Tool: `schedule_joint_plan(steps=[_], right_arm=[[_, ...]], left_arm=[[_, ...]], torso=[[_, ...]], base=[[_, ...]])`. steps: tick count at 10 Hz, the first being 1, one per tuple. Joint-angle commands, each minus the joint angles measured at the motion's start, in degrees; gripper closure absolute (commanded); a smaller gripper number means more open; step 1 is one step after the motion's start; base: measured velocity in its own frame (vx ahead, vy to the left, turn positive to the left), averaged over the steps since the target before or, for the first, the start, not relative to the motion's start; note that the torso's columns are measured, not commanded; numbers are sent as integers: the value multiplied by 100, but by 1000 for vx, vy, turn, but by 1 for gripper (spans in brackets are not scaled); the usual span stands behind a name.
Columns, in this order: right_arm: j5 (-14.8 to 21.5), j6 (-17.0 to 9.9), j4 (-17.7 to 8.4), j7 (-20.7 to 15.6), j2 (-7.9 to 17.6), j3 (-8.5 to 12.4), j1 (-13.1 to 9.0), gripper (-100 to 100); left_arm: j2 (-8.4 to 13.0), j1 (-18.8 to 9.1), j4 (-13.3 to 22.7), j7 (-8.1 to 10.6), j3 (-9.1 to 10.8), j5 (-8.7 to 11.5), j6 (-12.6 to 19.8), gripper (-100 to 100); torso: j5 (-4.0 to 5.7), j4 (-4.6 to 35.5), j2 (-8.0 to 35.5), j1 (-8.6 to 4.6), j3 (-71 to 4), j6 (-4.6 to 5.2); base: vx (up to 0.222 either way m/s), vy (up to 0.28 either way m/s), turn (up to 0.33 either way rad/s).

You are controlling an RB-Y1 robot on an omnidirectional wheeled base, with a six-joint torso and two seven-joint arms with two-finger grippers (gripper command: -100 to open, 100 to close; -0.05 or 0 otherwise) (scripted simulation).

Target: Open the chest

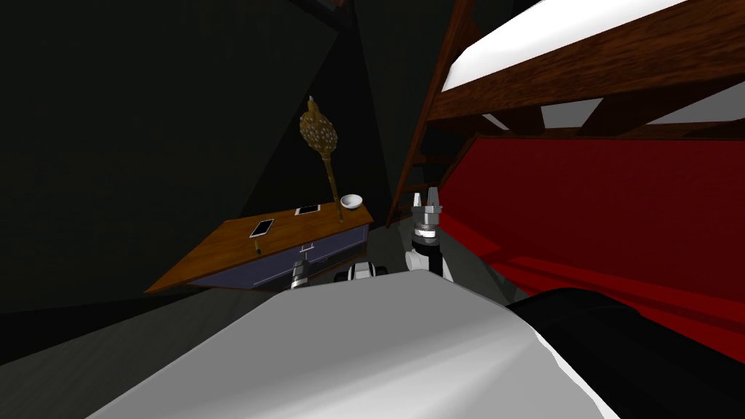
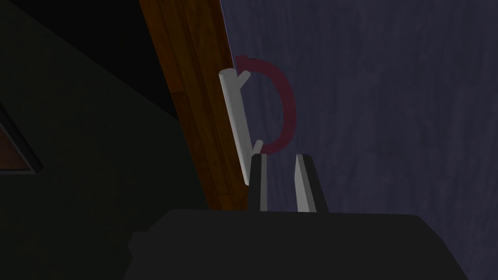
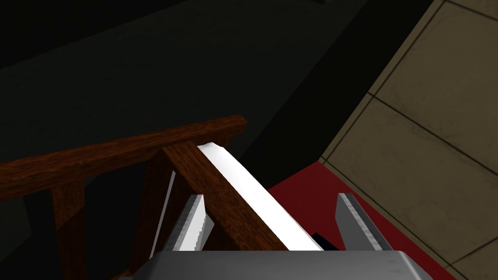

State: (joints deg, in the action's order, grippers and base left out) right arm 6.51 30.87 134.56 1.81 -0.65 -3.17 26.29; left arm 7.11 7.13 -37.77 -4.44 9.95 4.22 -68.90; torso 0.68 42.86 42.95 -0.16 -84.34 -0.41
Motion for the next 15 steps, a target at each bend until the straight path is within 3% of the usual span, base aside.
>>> schedule_joint_plan(steps=[1, 2, 4, 5, 8, 9, 12, 14, 15], right_arm=[[0, 0, 0, 0, 0, 0, 0, 0], [0, 0, 0, 0, 0, 0, 0, 0], [0, 0, 0, 0, -1, 0, -1, 0], [0, 0, 0, 0, 0, 0, 0, 0], [0, 0, 0, 0, 0, -1, 0, 0], [0, 0, 0, 0, 0, 0, 0, 0], [0, 0, 0, 0, 0, 0, 0, 0], [0, 0, 0, 0, 0, 0, 0, 0], [0, 0, 0, 0, 0, 0, 0, 0]], left_arm=[[17, -15, -329, -13, 47, 31, 155, -100], [89, -58, -364, -13, 48, 35, 230, -100], [30, -109, -389, -12, 47, 40, 325, -100], [-222, -149, -427, -11, 47, 44, 403, -100], [-514, -168, -441, -11, 47, 46, 437, -100], [-456, -117, -532, -2, 41, 42, 477, -100], [-356, -408, -646, -2, 75, 65, 883, -100], [-371, -442, -569, -25, 79, 67, 829, -100], [-407, -277, -601, -5, 59, 54, 707, 100]], torso=[[0, 0, 2, -6, 1, 0], [2, 2, 4, -15, 3, 6], [-6, 0, 4, -36, 5, 25], [-7, -1, -4, -39, 1, 32], [-66, -59, -76, 18, -30, 41], [-71, -61, -80, 26, -32, 40], [-67, -58, -68, 15, -23, 41], [-68, -58, -71, 16, -25, 43], [-68, -58, -68, 17, -24, 41]], base=[[-25, -26, 39], [-47, -38, 37], [-56, -51, 27], [-29, -20, 30], [-13, -18, -2], [-4, -7, 0], [-1, -10, 36], [0, -5, 3], [1, 5, -44]])
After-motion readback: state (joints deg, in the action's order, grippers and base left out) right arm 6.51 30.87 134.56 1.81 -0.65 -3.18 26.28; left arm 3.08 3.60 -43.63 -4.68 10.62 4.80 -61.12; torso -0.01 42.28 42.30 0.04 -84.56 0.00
